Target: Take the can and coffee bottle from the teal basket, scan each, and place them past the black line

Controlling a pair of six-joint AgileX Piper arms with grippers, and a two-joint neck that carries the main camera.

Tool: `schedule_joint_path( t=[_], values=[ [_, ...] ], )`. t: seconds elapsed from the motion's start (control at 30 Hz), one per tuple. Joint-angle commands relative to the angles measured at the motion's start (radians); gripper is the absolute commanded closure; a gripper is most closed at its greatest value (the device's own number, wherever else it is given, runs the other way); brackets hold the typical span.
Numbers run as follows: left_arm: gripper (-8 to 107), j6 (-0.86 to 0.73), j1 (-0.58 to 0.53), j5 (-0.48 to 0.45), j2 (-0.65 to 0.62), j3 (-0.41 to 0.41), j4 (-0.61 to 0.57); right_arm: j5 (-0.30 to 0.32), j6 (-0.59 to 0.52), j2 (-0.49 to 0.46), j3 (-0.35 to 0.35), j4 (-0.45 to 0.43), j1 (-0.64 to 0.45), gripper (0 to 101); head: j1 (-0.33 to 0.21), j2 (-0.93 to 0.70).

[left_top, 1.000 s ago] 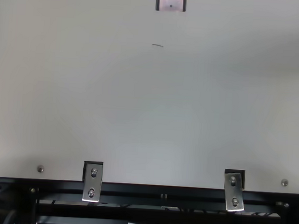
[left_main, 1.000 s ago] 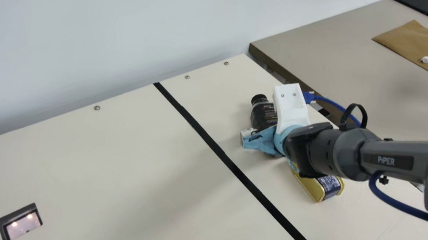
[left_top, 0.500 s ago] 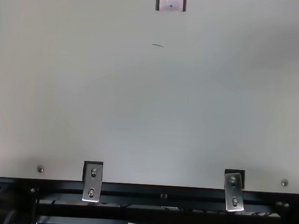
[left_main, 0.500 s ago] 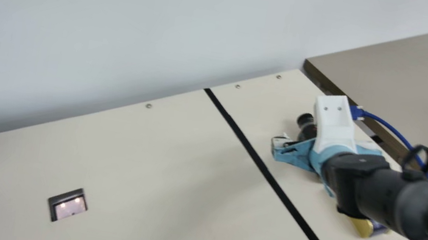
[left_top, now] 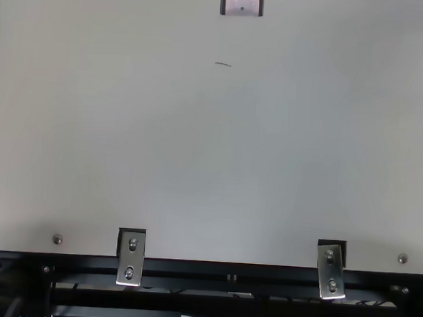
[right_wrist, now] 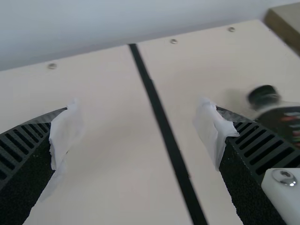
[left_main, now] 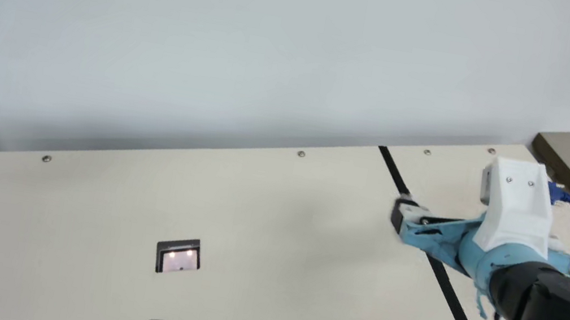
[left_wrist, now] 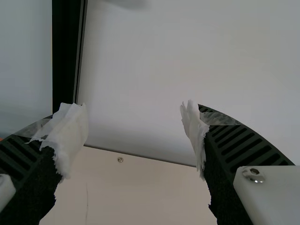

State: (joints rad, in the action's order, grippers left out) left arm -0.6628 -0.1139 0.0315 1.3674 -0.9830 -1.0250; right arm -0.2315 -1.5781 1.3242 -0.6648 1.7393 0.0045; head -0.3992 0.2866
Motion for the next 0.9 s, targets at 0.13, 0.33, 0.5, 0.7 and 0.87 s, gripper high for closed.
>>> schedule_joint_path(
  t=[0.13,0.33,0.5,0.7,0.87],
  values=[
    [9,0.000,0.000,0.000,0.000,0.000,0.000,0.151,0.229,-0.006,0.030,0.006,0.061,0,-0.037,-0.009],
    [9,0.000,0.000,0.000,0.000,0.000,0.000,0.184,0.389,-0.080,0.102,0.006,0.163,0,-0.037,-0.009],
    [9,0.000,0.000,0.000,0.000,0.000,0.000,0.170,0.410,-0.115,0.130,0.004,0.206,0,-0.037,-0.009],
    [9,0.000,0.000,0.000,0.000,0.000,0.000,0.138,0.444,-0.132,0.140,0.004,0.261,0,-0.037,-0.009],
    [9,0.035,-0.001,0.002,0.001,0.001,0.034,0.127,0.498,-0.125,0.135,-0.044,0.267,0,-0.037,-0.009]
  ],
)
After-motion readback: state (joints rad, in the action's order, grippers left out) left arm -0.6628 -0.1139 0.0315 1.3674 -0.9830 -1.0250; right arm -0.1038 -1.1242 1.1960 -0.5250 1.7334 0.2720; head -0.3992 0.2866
